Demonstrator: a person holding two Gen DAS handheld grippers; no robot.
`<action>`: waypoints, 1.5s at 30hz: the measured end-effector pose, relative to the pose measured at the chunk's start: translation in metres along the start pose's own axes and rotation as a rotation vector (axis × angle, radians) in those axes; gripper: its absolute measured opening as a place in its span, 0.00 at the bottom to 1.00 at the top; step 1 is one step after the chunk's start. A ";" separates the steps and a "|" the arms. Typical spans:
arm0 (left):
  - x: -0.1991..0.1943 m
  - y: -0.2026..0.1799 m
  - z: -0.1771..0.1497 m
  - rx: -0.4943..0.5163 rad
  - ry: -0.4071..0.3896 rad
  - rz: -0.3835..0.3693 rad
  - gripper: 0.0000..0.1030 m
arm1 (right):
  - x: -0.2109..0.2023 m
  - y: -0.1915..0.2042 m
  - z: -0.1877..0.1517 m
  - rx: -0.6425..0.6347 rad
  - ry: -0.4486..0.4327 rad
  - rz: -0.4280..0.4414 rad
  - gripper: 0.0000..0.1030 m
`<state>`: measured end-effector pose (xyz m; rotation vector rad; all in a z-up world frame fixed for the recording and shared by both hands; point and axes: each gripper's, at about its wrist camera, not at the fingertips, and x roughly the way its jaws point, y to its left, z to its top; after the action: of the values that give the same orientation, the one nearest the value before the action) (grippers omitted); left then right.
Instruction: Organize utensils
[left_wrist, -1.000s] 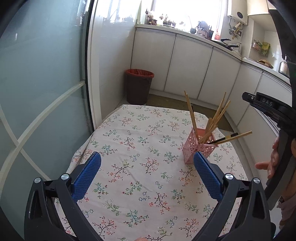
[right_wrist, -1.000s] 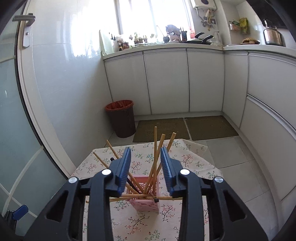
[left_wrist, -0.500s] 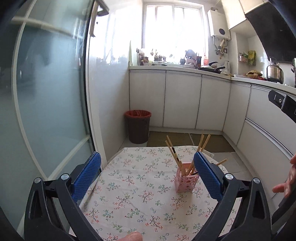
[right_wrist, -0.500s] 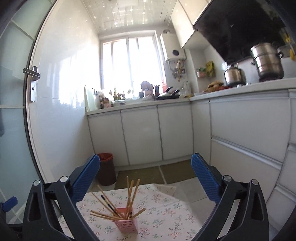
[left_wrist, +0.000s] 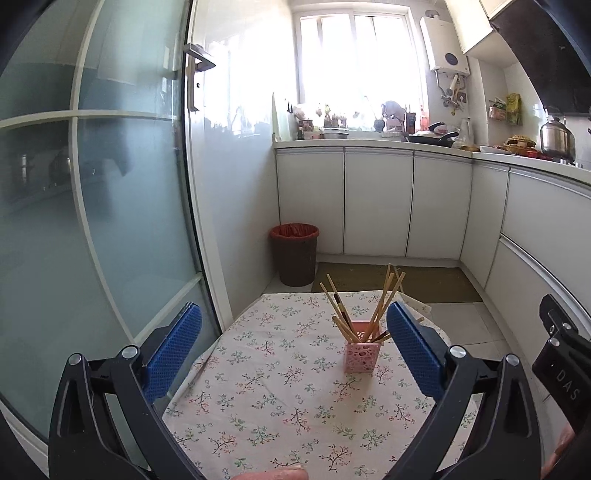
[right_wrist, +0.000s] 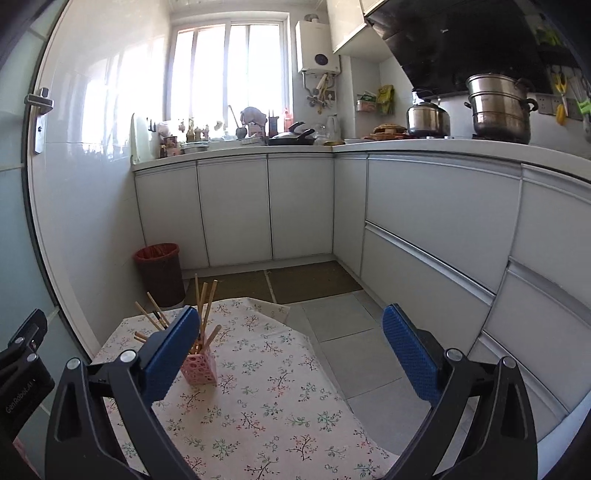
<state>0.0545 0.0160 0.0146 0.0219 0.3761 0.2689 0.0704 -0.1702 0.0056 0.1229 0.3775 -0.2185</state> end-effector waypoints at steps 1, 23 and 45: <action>-0.003 0.000 0.000 -0.001 0.002 -0.005 0.93 | -0.004 -0.002 0.000 0.007 0.002 -0.003 0.94; -0.007 0.005 0.001 -0.014 0.058 -0.067 0.93 | -0.016 0.002 -0.015 -0.015 0.058 -0.042 0.94; -0.001 0.005 -0.001 -0.011 0.081 -0.085 0.93 | -0.009 -0.001 -0.016 0.001 0.104 -0.008 0.94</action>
<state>0.0524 0.0207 0.0146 -0.0156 0.4555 0.1878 0.0560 -0.1669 -0.0059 0.1346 0.4818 -0.2202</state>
